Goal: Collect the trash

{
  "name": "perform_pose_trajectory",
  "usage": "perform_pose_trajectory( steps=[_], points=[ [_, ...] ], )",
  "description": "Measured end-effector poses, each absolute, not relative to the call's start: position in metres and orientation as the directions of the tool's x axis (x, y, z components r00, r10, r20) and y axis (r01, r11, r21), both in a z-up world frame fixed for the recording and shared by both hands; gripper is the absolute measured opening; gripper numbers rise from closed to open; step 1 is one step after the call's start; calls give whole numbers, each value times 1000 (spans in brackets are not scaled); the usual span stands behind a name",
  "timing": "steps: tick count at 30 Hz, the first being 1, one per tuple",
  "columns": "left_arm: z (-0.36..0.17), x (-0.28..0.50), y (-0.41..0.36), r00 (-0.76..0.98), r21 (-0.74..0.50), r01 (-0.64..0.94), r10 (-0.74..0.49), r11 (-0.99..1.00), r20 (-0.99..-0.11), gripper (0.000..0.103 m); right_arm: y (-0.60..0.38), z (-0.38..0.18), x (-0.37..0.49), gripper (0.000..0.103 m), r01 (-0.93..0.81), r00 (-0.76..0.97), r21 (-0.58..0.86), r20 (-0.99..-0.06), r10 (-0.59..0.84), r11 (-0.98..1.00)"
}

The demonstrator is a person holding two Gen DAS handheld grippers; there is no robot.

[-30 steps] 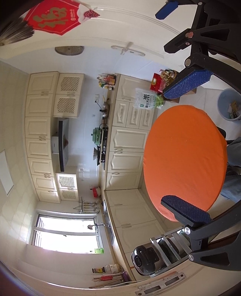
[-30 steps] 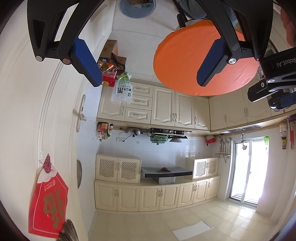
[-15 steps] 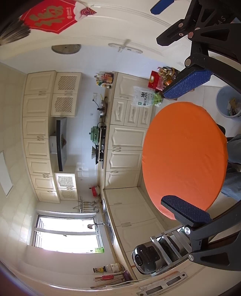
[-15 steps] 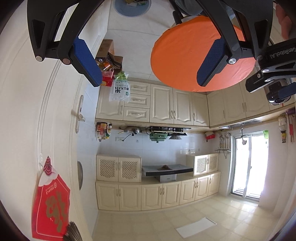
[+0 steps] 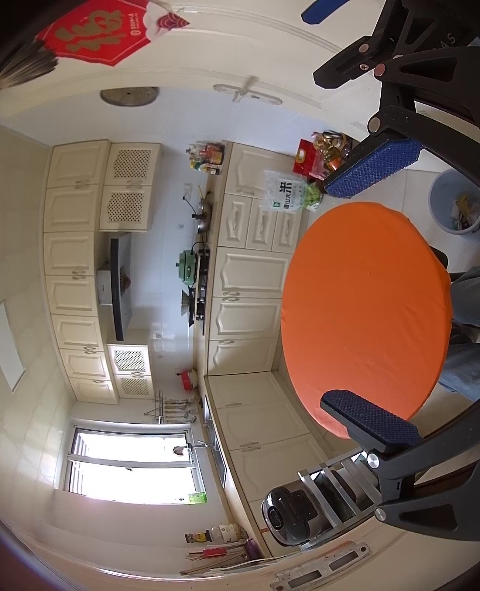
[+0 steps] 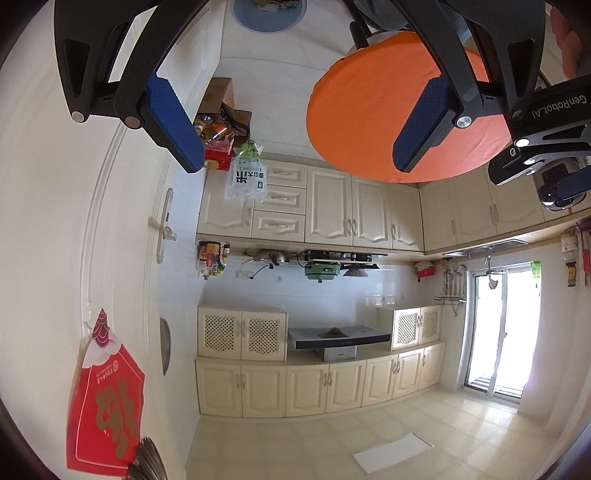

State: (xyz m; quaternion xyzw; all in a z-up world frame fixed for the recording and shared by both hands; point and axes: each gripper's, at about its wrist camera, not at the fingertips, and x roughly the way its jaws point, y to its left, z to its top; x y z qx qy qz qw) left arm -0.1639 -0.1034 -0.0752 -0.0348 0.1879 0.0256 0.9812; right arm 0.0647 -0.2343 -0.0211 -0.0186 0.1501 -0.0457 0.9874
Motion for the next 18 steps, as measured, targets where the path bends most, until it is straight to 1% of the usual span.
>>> perform_pose_trajectory(
  steps=[18],
  points=[
    [-86,-175,-97,934,-56,-63,39,996,-354,102,-234,-20,60,103,90,952,-52,-289,-101,995]
  ],
)
